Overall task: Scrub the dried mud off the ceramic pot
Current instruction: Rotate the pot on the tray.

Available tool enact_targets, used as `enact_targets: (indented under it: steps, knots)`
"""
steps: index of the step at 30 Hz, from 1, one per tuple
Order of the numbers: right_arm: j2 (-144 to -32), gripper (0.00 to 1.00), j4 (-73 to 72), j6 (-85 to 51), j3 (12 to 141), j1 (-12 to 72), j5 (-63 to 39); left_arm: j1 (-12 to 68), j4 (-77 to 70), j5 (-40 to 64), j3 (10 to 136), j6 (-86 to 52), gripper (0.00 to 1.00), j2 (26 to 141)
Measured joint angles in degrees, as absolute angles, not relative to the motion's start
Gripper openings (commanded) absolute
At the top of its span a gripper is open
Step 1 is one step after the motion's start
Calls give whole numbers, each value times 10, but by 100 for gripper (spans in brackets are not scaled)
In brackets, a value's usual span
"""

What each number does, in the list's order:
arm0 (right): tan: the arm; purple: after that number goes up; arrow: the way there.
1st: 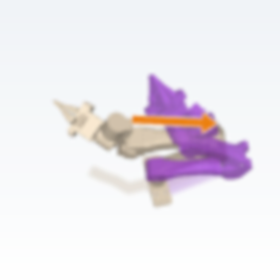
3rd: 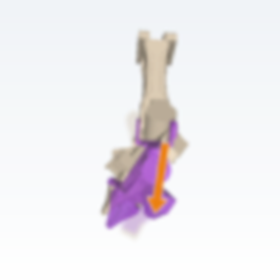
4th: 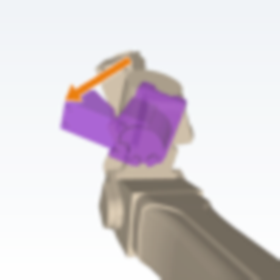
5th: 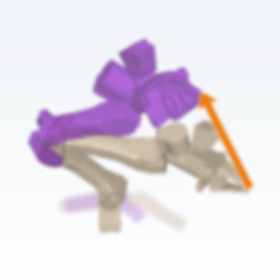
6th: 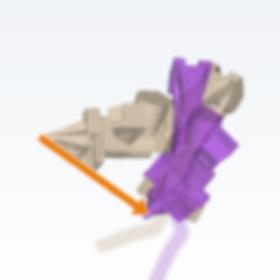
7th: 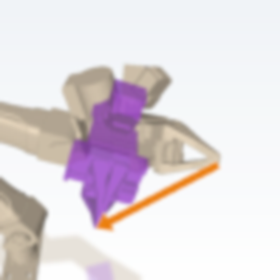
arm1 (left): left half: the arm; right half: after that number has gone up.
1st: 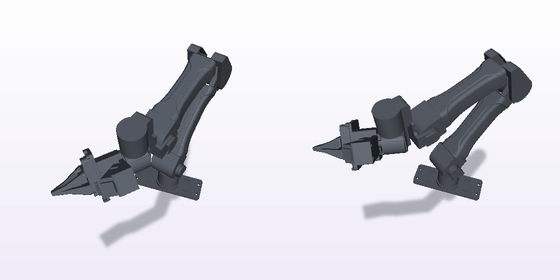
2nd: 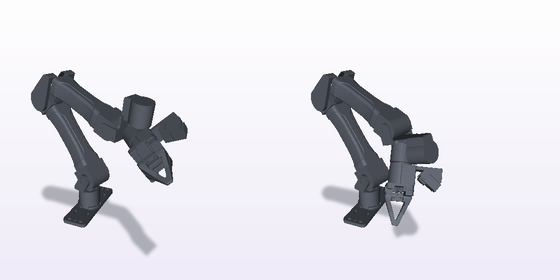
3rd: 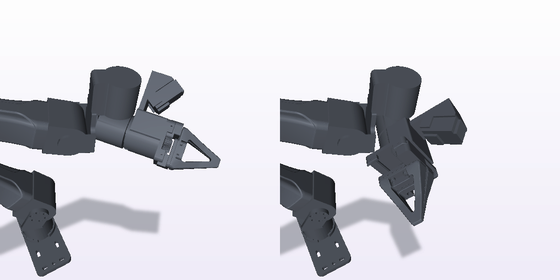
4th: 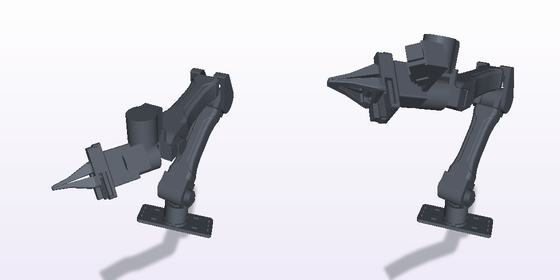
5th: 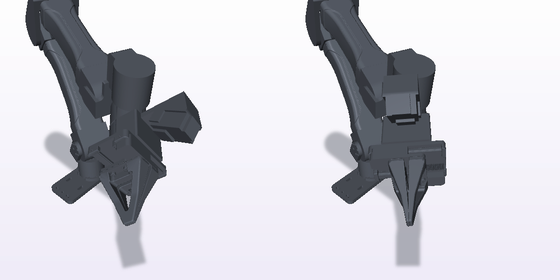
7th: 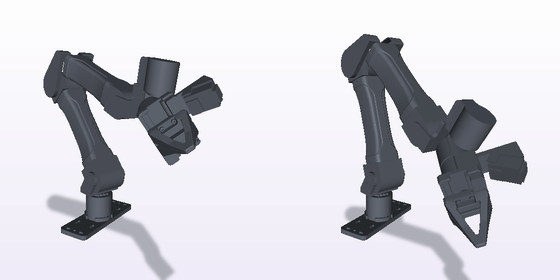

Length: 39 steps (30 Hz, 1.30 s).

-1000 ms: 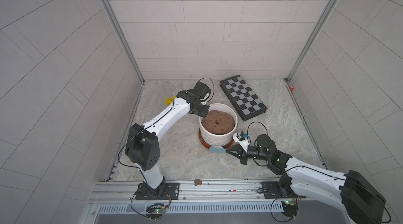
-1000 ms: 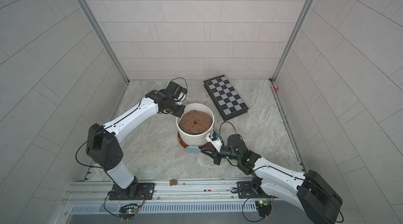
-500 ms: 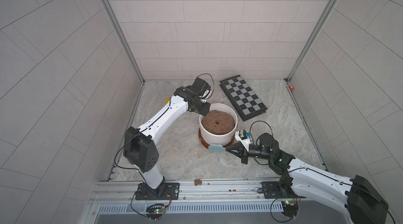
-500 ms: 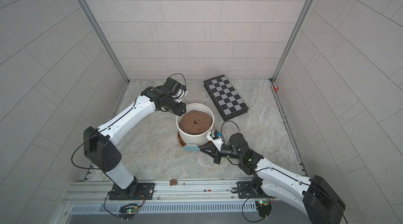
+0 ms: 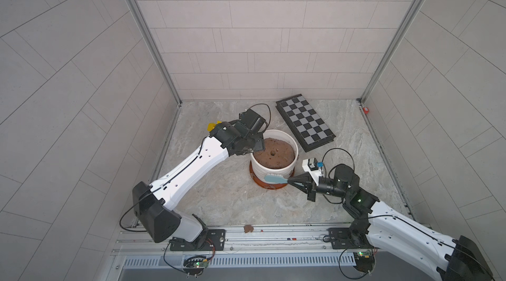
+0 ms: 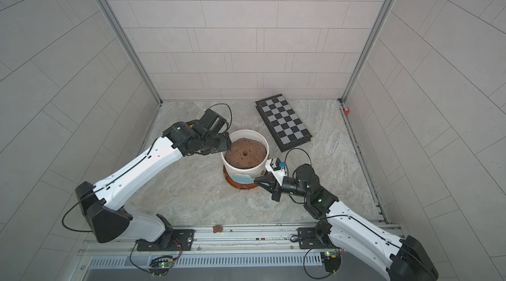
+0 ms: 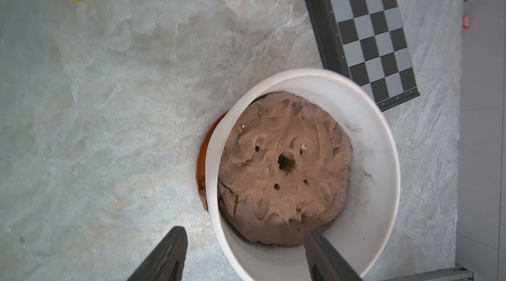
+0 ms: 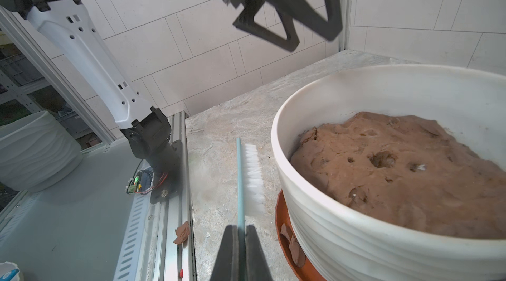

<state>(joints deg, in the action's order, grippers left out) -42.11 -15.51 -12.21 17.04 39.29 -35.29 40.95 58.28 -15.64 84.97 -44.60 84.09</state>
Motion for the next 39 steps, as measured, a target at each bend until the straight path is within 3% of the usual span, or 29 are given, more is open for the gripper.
enact_targets:
  steps: [5,13,17,22,31,39]
  knots:
    - [-382,0,-152,-120,170,378,-361,443,584,-160,820,-552,66,846]
    - [-369,0,-152,-120,170,363,-362,471,584,-166,804,-650,52,866]
    - [-367,0,-152,-120,170,360,-363,474,585,-167,798,-672,46,884]
    - [-367,0,-153,-121,166,360,-365,474,598,-170,797,-687,30,893]
    - [-388,0,-178,-131,156,359,-375,474,613,-183,804,-710,17,913]
    - [-401,0,-207,-143,148,359,-390,470,624,-202,826,-705,11,933]
